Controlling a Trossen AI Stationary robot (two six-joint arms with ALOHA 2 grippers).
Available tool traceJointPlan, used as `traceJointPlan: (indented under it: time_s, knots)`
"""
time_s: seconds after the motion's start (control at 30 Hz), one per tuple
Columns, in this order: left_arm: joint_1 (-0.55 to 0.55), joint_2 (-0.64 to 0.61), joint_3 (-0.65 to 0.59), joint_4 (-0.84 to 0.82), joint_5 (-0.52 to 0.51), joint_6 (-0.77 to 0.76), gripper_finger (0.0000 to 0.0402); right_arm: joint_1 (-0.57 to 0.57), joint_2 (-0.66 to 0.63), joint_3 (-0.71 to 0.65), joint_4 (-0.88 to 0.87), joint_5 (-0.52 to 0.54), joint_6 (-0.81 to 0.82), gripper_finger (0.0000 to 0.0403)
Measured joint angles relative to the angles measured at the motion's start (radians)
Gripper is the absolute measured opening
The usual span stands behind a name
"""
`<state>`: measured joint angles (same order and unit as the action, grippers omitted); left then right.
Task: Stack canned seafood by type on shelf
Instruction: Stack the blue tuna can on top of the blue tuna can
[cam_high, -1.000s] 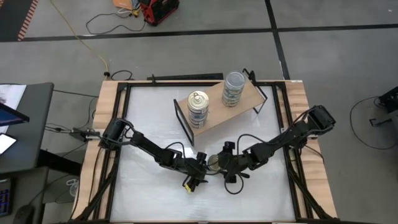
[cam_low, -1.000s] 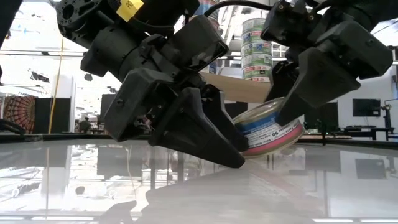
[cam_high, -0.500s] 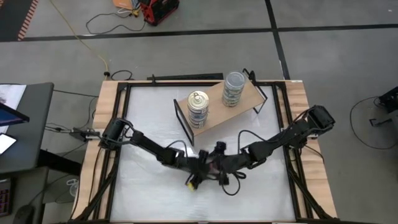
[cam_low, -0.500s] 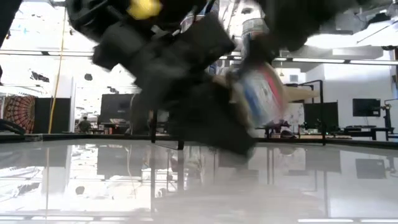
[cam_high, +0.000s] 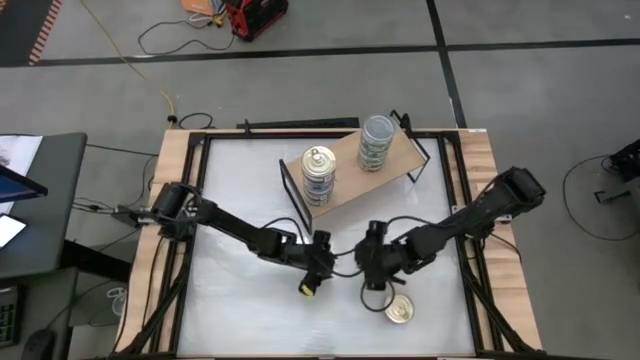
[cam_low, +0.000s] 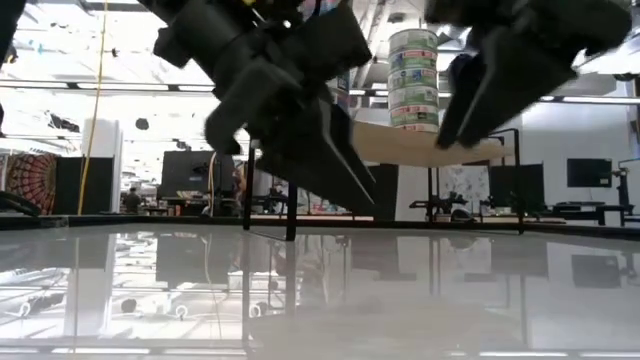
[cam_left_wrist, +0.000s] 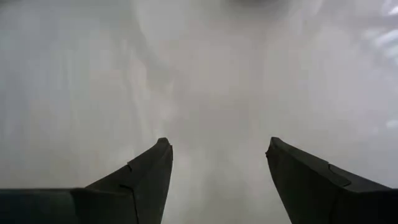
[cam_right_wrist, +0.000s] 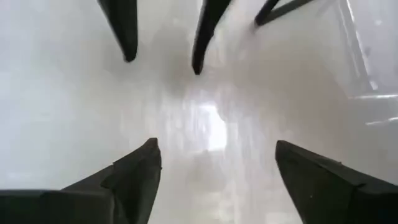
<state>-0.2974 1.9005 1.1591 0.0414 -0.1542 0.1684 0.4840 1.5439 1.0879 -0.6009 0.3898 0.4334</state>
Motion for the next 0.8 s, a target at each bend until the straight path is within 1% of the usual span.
traceJointPlan:
  time_s: [0.1,0.13,0.2,0.27,0.33,0.47,0.53,0.63,0.7,0.8]
  knots:
    - [-0.033,-0.021,-0.023,0.070,0.056,0.067,0.0250,0.056,-0.086,0.010,0.024,-0.132,0.039,0.0320]
    - [-0.046,-0.025,-0.036,0.078,0.074,0.083,0.0250,0.081,-0.108,0.011,0.037,-0.151,0.064,0.0319]
    - [-0.065,-0.022,-0.052,0.125,0.106,0.114,0.0250,0.136,-0.124,0.010,0.020,-0.157,0.132,0.0318]
    - [-0.076,-0.029,-0.057,0.159,0.139,0.116,0.0250,0.187,-0.116,0.007,-0.039,-0.158,0.211,0.0317]
    - [-0.080,-0.033,-0.056,0.206,0.190,0.104,0.0250,0.231,-0.094,0.007,-0.095,-0.188,0.299,0.0317]
    - [-0.081,-0.030,-0.058,0.292,0.270,0.058,0.0250,0.281,-0.059,0.006,-0.180,-0.241,0.467,0.0316]
    - [-0.081,-0.030,-0.058,0.356,0.303,0.027,0.0250,0.292,-0.038,0.006,-0.204,-0.260,0.520,0.0312]
    - [-0.090,-0.032,-0.057,0.391,0.306,-0.002,0.0250,0.304,-0.018,-0.003,-0.239,-0.263,0.583,0.0296]
    - [-0.101,-0.030,-0.058,0.398,0.302,-0.010,0.0250,0.303,-0.009,-0.026,-0.229,-0.265,0.607,0.0285]
    - [-0.139,-0.030,-0.058,0.434,0.271,0.018,0.0250,0.293,-0.001,-0.052,-0.223,-0.266,0.617,0.0271]
